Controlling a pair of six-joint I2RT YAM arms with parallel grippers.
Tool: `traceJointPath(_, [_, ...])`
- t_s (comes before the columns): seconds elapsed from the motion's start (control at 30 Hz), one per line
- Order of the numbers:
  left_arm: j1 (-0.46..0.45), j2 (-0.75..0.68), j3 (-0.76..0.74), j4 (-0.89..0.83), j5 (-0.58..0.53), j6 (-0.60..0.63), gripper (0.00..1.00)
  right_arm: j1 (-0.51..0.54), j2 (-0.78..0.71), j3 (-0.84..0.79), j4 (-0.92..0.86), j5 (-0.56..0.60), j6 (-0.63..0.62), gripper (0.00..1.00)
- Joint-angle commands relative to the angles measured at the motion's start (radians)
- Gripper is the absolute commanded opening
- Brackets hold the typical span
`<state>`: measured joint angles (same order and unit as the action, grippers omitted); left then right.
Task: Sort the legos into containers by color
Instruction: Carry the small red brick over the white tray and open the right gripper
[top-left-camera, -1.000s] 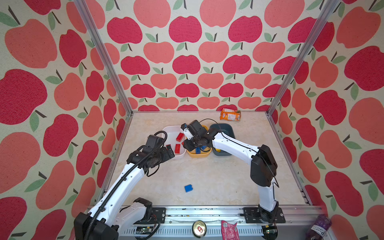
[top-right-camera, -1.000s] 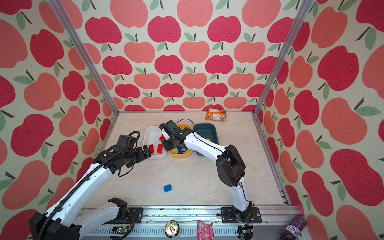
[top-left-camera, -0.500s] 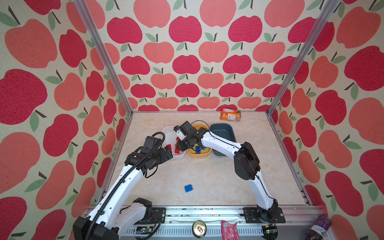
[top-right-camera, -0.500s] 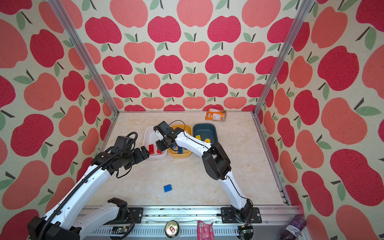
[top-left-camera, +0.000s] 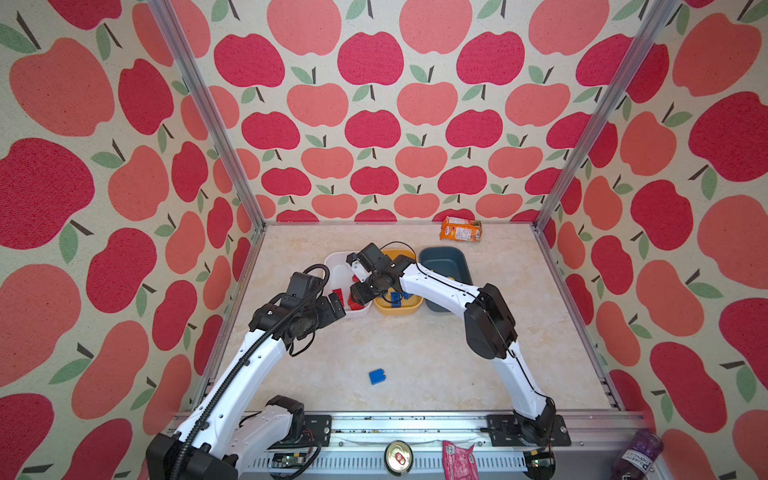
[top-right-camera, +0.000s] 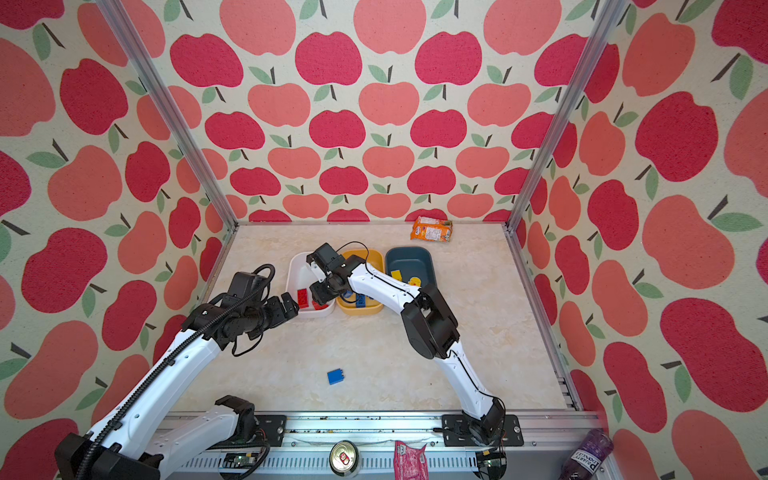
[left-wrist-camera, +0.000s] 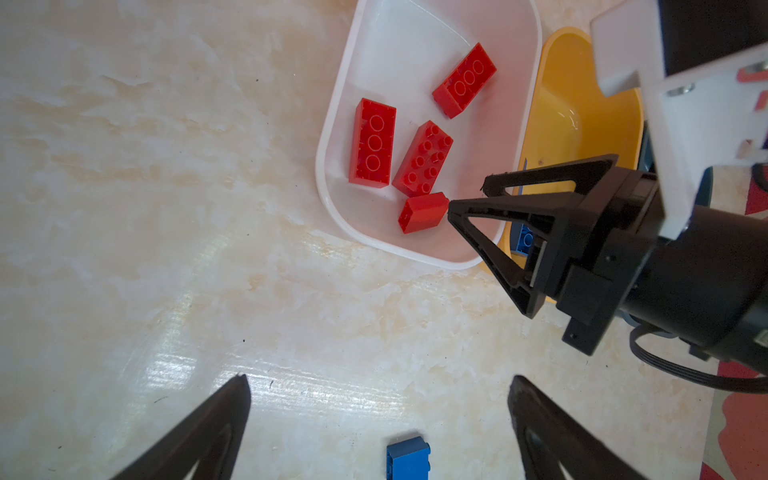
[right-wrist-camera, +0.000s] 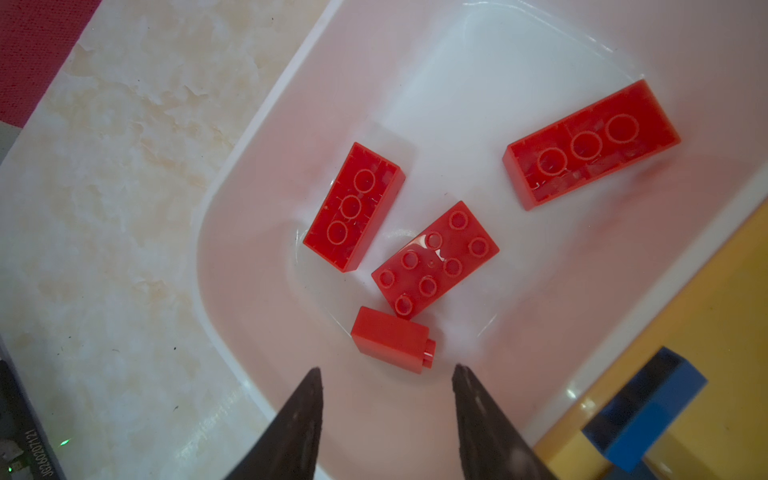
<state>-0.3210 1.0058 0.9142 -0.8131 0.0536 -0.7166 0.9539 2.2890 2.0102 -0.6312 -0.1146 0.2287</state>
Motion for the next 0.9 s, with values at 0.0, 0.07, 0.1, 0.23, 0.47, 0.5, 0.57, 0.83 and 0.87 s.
traceJointPath(0.0, [0.006,-0.003,-0.014,-0.017,0.008,0.003,0.99,0.003,-0.061,-0.008,-0.03,-0.008,-0.005,0.54])
traceJointPath(0.07, [0.004,-0.004,-0.018,-0.016,0.008,-0.001,0.99,0.001,-0.087,-0.018,-0.035,-0.006,0.0,0.54])
traceJointPath(0.1, [0.002,-0.005,-0.02,-0.017,0.007,-0.004,0.99,-0.001,-0.104,-0.028,-0.037,-0.004,0.003,0.55])
traceJointPath(0.23, [-0.012,-0.001,-0.023,-0.018,0.001,-0.016,0.99,-0.01,-0.181,-0.096,-0.035,0.007,0.017,0.59])
traceJointPath(0.47, [-0.104,0.032,-0.017,-0.022,-0.027,-0.082,0.99,-0.047,-0.356,-0.304,-0.015,0.014,0.051,0.64])
traceJointPath(0.5, [-0.128,0.039,-0.017,-0.023,-0.033,-0.099,0.99,-0.054,-0.387,-0.341,-0.01,0.016,0.057,0.65])
traceJointPath(0.57, [-0.171,0.052,-0.021,-0.02,-0.041,-0.139,0.99,-0.068,-0.442,-0.411,0.0,0.017,0.071,0.66])
traceJointPath(0.83, [-0.346,0.147,-0.014,-0.018,-0.057,-0.301,0.99,-0.116,-0.653,-0.667,0.028,0.012,0.138,0.71])
traceJointPath(0.87, [-0.369,0.159,-0.015,-0.02,-0.055,-0.323,0.98,-0.123,-0.68,-0.701,0.03,0.008,0.147,0.71])
